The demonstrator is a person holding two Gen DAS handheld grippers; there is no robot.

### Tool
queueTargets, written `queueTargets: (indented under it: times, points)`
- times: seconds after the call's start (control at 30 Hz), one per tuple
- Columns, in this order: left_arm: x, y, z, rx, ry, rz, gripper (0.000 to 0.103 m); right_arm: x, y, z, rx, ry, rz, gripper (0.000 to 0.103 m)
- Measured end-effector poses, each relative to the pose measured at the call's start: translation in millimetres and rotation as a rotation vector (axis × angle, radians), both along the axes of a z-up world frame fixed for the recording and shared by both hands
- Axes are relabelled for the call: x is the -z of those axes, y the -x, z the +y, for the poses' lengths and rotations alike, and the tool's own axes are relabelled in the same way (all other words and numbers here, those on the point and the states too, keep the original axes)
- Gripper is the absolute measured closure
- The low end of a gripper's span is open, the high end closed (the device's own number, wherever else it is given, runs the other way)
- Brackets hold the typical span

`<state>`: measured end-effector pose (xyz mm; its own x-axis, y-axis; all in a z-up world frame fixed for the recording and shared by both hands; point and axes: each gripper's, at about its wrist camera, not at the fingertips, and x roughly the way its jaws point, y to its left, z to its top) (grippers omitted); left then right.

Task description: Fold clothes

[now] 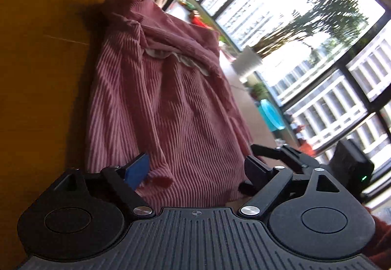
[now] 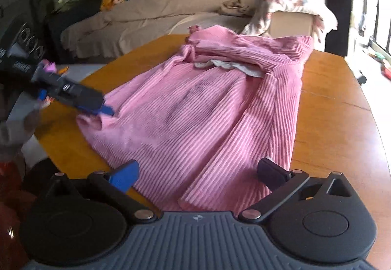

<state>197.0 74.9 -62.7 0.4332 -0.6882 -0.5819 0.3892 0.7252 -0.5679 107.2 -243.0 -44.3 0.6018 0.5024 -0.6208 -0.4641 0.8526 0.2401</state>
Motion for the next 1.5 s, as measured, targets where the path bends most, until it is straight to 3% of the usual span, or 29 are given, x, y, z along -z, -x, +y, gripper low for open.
queueTargets:
  times: [0.1, 0.27, 0.43, 0.53, 0.63, 0.77, 0.8, 0.87, 0.9, 1.03, 1.07, 1.13, 1.17, 1.2, 1.23, 1.27, 1.3, 1.37, 1.43, 1.5]
  points:
    - [-15, 6, -10, -0.037, -0.066, -0.07, 0.008, 2, -2, 3, 0.023, -0.024, 0.013, 0.0]
    - [-31, -6, -22, -0.095, -0.161, -0.141, 0.003, -7, -8, -16, -0.003, -0.173, 0.075, 0.0]
    - [-28, -17, -25, -0.1, -0.18, -0.135, 0.002, -26, -8, -22, 0.107, -0.101, -0.098, 0.0]
    - [-30, -26, -22, -0.102, -0.16, -0.124, 0.002, -38, -28, -26, 0.115, -0.08, -0.135, 0.0]
    - [-39, -43, -13, -0.092, -0.09, -0.14, 0.003, -50, -49, -29, 0.12, -0.061, -0.171, 0.0]
    - [-51, -93, 5, -0.12, -0.016, -0.149, 0.003, -68, -84, -36, 0.135, -0.053, -0.205, 0.003]
    - [-52, -108, 10, -0.137, 0.007, -0.143, 0.007, -72, -98, -37, 0.147, -0.063, -0.201, 0.007]
    - [-52, -137, 14, -0.158, 0.056, -0.114, 0.03, -77, -126, -34, 0.147, -0.08, -0.18, 0.024]
    - [-52, -152, 14, -0.157, 0.085, -0.101, 0.04, -79, -141, -32, 0.147, -0.088, -0.169, 0.026]
    - [-40, -209, 0, -0.092, 0.218, -0.035, 0.041, -62, -193, -7, 0.097, -0.069, -0.121, 0.029]
    - [-32, -220, -3, -0.104, 0.19, -0.02, 0.041, -52, -206, 0, 0.088, -0.054, -0.102, 0.029]
    - [-15, -239, -9, -0.142, 0.062, -0.003, 0.046, -29, -222, 8, 0.09, -0.014, -0.053, 0.029]
    - [-6, -244, -8, -0.149, 0.006, 0.008, 0.056, -17, -228, 9, 0.096, 0.006, -0.026, 0.029]
    - [1, -248, -4, -0.141, -0.02, 0.022, 0.079, -5, -234, 11, 0.102, 0.027, 0.002, 0.031]
    - [6, -251, 2, -0.134, -0.033, 0.031, 0.089, 1, -234, 9, 0.09, 0.025, 0.001, 0.031]
    - [7, -252, 10, -0.131, -0.025, 0.032, 0.089, 2, -233, 7, 0.079, 0.028, -0.008, 0.031]
    - [2, -252, 16, -0.135, -0.02, 0.023, 0.089, 3, -232, 5, 0.068, 0.032, -0.018, 0.031]
    - [-12, -253, 27, -0.147, -0.024, -0.017, 0.077, 3, -231, 0, 0.057, 0.044, -0.029, 0.031]
    - [-27, -254, 36, -0.144, -0.019, -0.057, 0.02, -3, -233, -6, 0.07, 0.039, -0.04, 0.036]
    - [-41, -256, 44, -0.127, -0.001, -0.085, 0.008, -11, -239, -16, 0.096, 0.023, -0.048, 0.037]
